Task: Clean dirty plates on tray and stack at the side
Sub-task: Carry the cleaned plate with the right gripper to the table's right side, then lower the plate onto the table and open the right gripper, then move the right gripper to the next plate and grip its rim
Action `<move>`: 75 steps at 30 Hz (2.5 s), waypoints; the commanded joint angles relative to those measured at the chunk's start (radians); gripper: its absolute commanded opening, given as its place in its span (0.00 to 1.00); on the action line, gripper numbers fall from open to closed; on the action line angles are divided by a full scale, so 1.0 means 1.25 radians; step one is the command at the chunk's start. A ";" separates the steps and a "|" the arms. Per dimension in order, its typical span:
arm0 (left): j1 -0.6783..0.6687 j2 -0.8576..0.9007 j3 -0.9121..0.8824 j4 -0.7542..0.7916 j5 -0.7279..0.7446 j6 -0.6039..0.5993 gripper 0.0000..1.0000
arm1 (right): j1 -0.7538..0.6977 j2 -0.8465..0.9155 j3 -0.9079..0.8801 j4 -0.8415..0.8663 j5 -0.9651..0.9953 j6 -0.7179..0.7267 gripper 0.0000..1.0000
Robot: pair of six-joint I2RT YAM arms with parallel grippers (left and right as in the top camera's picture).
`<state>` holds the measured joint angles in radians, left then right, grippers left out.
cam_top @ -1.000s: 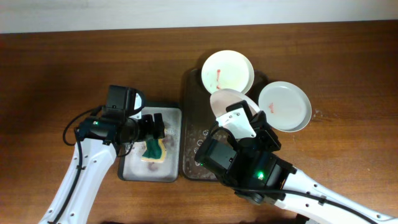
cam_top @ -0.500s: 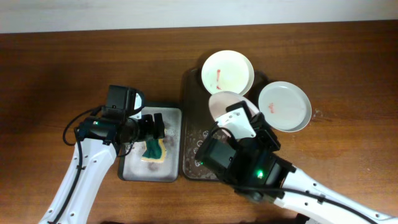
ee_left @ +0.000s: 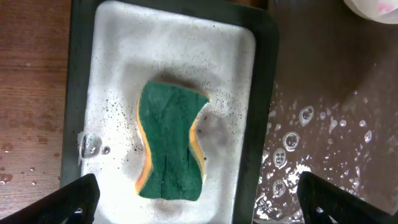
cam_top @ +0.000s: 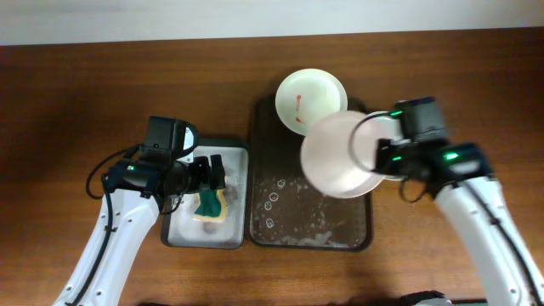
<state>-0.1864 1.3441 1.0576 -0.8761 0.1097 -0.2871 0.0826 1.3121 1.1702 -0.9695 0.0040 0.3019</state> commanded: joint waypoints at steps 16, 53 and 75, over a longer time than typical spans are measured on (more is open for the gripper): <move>0.005 -0.011 0.003 0.001 0.011 0.004 1.00 | -0.764 0.366 0.019 0.041 -0.159 0.022 0.04; 0.005 -0.011 0.003 0.001 0.011 0.004 1.00 | -0.270 0.459 -0.036 0.114 -0.138 0.149 0.30; 0.005 -0.011 0.003 0.001 0.011 0.004 1.00 | 0.119 0.246 -0.163 0.050 -0.181 0.379 0.04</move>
<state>-0.1864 1.3441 1.0576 -0.8764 0.1165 -0.2871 0.1486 1.6279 1.0256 -0.9672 -0.1955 0.5476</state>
